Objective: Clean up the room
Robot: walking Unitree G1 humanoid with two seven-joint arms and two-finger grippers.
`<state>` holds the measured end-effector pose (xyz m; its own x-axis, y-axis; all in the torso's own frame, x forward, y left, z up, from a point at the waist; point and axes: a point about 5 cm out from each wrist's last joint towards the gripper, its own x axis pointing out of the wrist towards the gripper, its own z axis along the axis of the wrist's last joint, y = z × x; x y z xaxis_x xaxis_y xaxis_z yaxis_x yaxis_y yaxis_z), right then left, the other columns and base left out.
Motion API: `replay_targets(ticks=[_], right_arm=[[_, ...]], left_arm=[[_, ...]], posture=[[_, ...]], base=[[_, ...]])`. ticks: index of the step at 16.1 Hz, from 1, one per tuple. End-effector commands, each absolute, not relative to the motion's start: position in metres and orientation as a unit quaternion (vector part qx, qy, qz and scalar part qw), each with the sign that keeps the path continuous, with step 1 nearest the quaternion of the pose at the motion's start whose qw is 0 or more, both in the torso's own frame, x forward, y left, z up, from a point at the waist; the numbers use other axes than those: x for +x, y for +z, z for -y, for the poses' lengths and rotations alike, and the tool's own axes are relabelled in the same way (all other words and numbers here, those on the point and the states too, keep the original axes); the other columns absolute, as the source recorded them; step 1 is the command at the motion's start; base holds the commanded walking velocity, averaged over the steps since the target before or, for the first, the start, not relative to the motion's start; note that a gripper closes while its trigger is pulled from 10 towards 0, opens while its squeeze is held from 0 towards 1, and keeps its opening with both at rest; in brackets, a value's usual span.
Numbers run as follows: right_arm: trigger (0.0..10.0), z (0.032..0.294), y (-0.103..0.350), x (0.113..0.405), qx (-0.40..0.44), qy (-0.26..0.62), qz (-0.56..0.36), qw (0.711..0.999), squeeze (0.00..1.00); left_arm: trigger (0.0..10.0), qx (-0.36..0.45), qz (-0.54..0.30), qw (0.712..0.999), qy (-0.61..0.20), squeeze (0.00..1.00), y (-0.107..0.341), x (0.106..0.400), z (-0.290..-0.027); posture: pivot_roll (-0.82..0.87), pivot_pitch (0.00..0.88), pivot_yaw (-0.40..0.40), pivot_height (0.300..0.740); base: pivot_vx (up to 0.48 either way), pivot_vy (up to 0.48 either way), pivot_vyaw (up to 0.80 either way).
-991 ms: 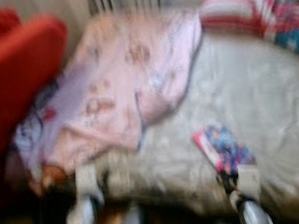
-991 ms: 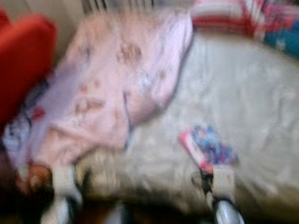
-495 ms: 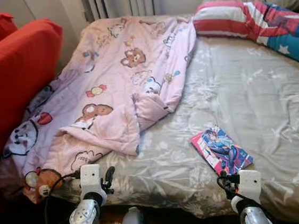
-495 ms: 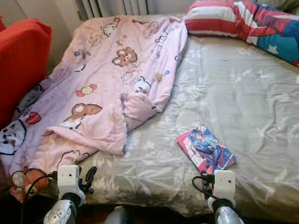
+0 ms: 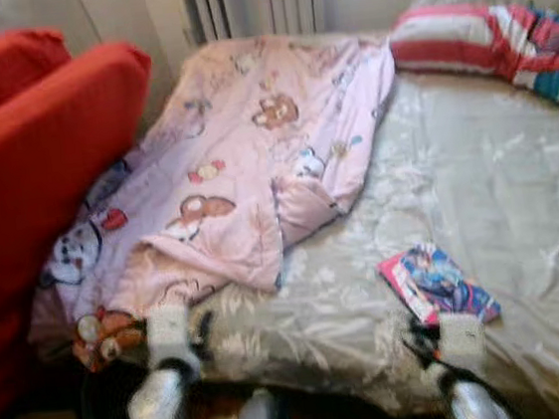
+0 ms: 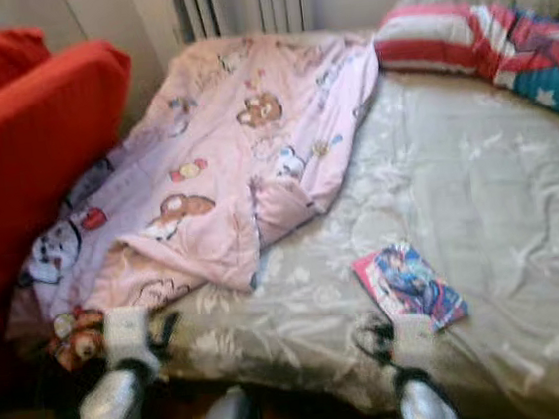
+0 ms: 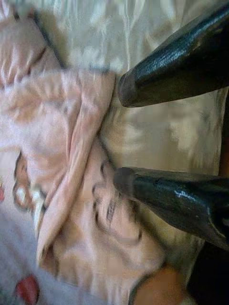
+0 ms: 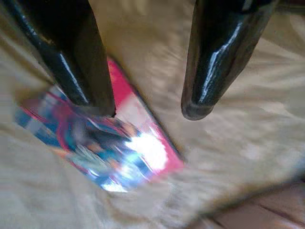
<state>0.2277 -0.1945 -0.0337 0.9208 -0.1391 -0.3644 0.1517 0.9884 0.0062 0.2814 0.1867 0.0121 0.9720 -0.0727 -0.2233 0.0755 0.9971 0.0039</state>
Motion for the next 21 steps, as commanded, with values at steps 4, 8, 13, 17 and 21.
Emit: replay_targets(ticks=[4, 8, 13, 17, 21], right_arm=[[10.0, 0.192, -0.033, 0.232, 0.032, -0.089, -0.185, 0.978, 0.0], [10.0, 0.195, -0.028, 0.238, 0.038, -0.113, -0.174, 0.977, 0.0], [10.0, 0.196, -0.028, 0.24, 0.063, -0.12, -0.178, 0.975, 0.0], [10.0, 0.189, -0.031, 0.248, 0.182, -0.142, -0.198, 0.953, 0.0], [10.0, 0.188, -0.024, 0.267, 0.267, -0.174, -0.215, 0.923, 1.0]], left_arm=[[10.0, 0.014, -0.121, 0.992, -0.025, 0.0, 0.011, 0.279, -0.199], [10.0, 0.016, -0.12, 0.992, -0.025, 0.0, 0.011, 0.279, -0.2], [10.0, 0.024, -0.116, 0.993, -0.025, 0.0, 0.012, 0.279, -0.201], [10.0, 0.031, -0.105, 0.993, -0.036, 0.0, 0.018, 0.281, -0.203], [10.0, 0.034, -0.081, 0.995, -0.045, 0.0, 0.033, 0.298, -0.197]], posture=[[0.03, 0.133, 0.069, 0.645], [0.03, 0.118, 0.07, 0.645], [0.04, 0.106, 0.075, 0.645], [0.06, 0.143, 0.089, 0.645], [0.11, 0.209, 0.094, 0.645]], base=[[0.252, 0.0, 0.0], [0.251, 0.0, 0.0], [0.049, 0.0, -0.25], [0.0, 0.0, 0.0], [0.0, 0.0, 0.0]])
